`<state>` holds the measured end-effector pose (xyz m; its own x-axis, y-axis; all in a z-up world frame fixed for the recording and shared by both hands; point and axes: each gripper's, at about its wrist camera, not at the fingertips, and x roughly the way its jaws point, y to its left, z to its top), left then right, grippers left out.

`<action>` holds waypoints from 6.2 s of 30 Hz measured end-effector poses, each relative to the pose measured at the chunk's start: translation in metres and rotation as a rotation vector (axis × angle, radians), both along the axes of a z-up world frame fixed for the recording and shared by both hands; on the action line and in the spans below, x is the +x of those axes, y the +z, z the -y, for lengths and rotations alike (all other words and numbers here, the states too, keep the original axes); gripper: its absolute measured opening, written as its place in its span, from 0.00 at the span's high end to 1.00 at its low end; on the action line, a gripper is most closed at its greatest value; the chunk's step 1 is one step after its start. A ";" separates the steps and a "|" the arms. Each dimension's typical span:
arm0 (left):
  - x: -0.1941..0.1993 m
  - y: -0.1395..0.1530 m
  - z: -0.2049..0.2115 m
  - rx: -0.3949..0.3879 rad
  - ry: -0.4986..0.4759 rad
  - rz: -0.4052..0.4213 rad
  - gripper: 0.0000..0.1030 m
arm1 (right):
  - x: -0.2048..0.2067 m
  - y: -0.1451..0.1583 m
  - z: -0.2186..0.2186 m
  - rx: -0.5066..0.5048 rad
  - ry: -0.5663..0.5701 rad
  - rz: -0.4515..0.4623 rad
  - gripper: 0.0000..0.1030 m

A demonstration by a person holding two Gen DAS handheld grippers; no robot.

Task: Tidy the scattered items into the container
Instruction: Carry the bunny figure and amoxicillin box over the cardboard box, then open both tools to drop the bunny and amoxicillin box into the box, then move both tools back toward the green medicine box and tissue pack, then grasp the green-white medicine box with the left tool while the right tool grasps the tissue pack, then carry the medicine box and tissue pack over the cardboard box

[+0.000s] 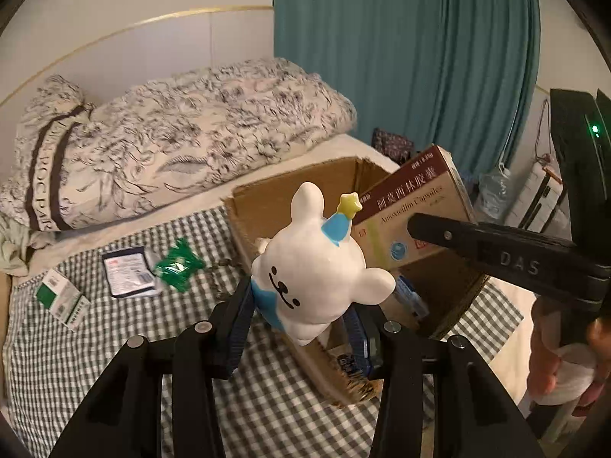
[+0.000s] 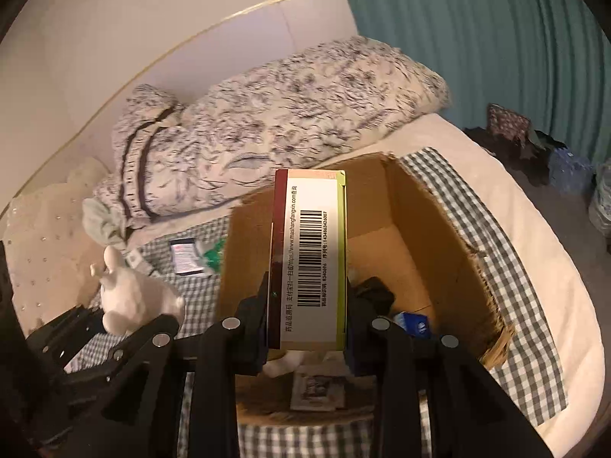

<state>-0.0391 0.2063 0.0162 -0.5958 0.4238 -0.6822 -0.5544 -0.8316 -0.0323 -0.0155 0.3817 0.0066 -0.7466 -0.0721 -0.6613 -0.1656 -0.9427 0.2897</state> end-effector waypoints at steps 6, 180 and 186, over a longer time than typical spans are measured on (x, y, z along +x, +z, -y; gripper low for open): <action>-0.017 -0.011 -0.017 0.031 -0.056 0.055 0.55 | -0.019 -0.014 -0.016 -0.003 -0.038 0.033 0.71; -0.016 0.020 -0.037 0.015 0.073 -0.119 0.19 | -0.024 -0.021 -0.025 0.160 -0.047 0.018 0.91; -0.024 -0.002 -0.045 -0.058 0.079 -0.078 0.11 | -0.020 -0.019 -0.032 0.219 -0.101 0.022 0.70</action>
<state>-0.0631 0.2508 0.0138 -0.6783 0.3343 -0.6544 -0.4859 -0.8721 0.0580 -0.0352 0.4138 -0.0122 -0.7279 0.1494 -0.6692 -0.2662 -0.9610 0.0750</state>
